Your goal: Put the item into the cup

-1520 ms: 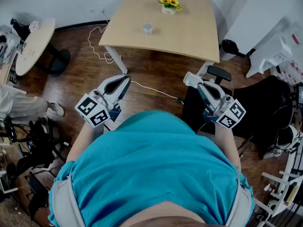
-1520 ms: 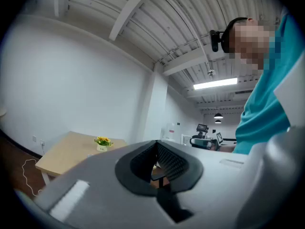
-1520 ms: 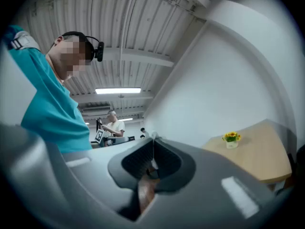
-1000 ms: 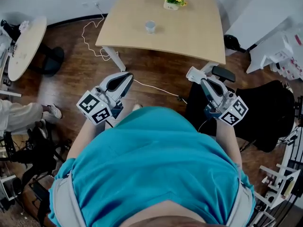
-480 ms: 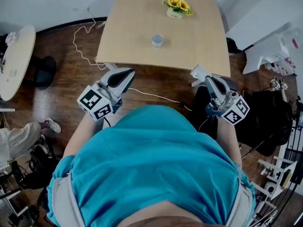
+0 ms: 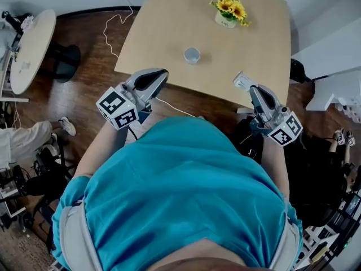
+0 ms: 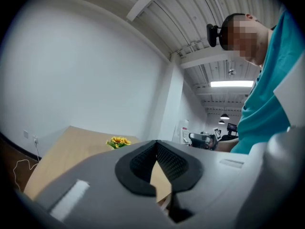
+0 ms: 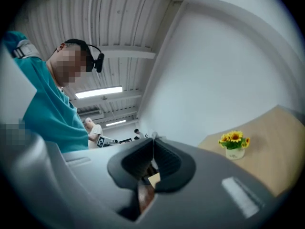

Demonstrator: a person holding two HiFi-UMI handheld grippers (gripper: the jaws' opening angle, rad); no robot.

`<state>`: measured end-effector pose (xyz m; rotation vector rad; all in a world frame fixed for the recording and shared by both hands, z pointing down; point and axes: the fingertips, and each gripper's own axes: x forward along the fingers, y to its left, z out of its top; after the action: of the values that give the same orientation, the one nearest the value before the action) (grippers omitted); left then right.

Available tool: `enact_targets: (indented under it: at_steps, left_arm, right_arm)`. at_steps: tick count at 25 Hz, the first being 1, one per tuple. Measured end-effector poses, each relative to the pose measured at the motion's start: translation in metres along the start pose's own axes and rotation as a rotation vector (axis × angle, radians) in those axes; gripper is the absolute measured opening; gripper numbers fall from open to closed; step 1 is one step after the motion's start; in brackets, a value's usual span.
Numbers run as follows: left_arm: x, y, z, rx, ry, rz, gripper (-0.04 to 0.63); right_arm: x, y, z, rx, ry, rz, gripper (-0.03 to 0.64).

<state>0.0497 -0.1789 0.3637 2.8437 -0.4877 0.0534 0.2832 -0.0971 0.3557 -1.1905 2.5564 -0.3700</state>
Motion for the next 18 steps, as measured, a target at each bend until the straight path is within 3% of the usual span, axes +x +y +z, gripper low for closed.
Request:
enact_targets:
  at_steps: [3, 7, 18]
  left_arm:
    - [0.017, 0.012, 0.000, -0.045, 0.001, 0.045, 0.002]
    - [0.027, 0.033, -0.004, -0.044, 0.024, 0.077, 0.003]
    - [0.029, 0.101, -0.021, -0.012, 0.092, 0.011, 0.003]
  right_arm:
    - [0.018, -0.031, 0.006, -0.006, 0.031, 0.048, 0.008]
    - [0.042, -0.049, 0.006, -0.033, 0.071, 0.081, 0.008]
    - [0.136, -0.070, -0.033, -0.122, 0.267, 0.059, 0.008]
